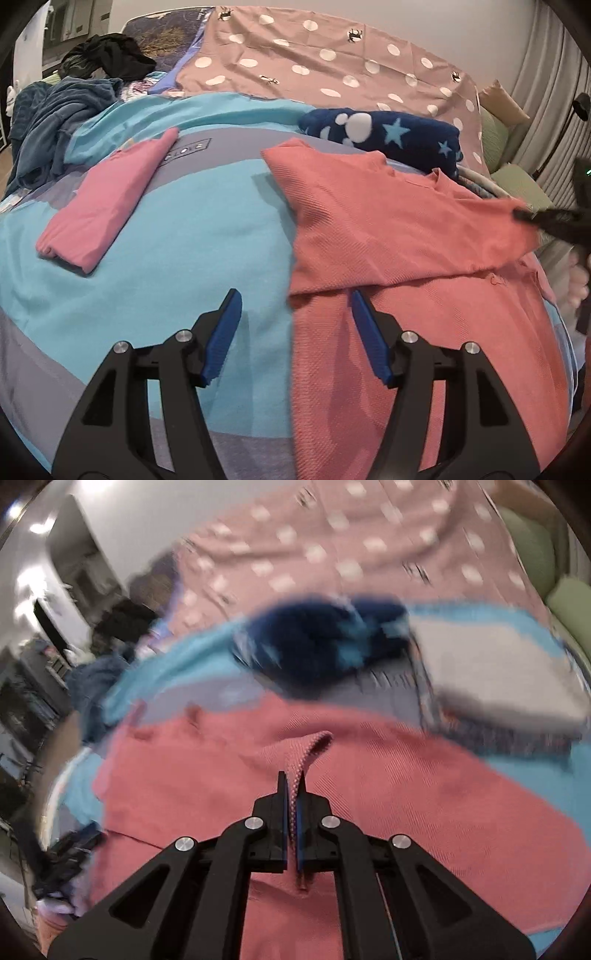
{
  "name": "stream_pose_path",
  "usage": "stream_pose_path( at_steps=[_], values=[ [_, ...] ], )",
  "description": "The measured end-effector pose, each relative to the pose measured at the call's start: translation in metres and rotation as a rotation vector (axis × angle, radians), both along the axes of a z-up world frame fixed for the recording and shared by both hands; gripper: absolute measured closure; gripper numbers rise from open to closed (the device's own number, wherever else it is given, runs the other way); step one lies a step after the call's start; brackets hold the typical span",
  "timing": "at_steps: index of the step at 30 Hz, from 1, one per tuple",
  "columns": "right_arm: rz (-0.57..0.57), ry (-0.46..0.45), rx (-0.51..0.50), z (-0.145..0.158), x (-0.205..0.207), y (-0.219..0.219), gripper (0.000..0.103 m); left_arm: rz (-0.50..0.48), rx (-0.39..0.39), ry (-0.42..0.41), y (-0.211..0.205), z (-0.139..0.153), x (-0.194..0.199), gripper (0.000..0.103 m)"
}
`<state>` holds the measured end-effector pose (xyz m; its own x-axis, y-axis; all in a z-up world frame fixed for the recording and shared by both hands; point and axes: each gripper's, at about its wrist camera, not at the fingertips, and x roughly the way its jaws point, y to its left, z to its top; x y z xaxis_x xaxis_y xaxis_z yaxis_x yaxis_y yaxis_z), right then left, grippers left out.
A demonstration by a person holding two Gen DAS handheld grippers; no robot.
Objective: Fold small clothes
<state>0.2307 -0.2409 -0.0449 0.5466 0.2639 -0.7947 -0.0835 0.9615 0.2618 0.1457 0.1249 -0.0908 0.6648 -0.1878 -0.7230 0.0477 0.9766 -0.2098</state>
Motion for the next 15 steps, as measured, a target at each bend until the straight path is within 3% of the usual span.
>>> stream_pose_path(
  at_steps=[1, 3, 5, 6, 10, 15],
  values=[
    [-0.031, 0.022, -0.025, -0.009, 0.002, -0.004, 0.097, -0.005, -0.001, -0.002, -0.001, 0.001, 0.000, 0.040],
    [-0.157, 0.036, -0.087, -0.014, 0.000, -0.014, 0.071, -0.008, 0.004, -0.003, -0.002, 0.002, 0.002, 0.040],
    [-0.241, 0.000, -0.130, -0.004, -0.006, -0.018, 0.068, -0.003, 0.014, -0.002, -0.001, 0.002, 0.006, 0.040],
    [-0.221, -0.044, -0.149, 0.008, -0.006, -0.009, 0.068, -0.001, 0.013, -0.001, 0.001, 0.002, 0.008, 0.041],
    [0.070, -0.139, -0.208, 0.041, -0.001, 0.069, 0.068, -0.002, -0.055, 0.010, 0.010, -0.002, 0.012, 0.043],
    [0.488, -0.122, -0.188, 0.055, 0.018, 0.206, 0.066, -0.037, -0.179, 0.009, 0.019, -0.005, 0.015, 0.045]
  ],
)
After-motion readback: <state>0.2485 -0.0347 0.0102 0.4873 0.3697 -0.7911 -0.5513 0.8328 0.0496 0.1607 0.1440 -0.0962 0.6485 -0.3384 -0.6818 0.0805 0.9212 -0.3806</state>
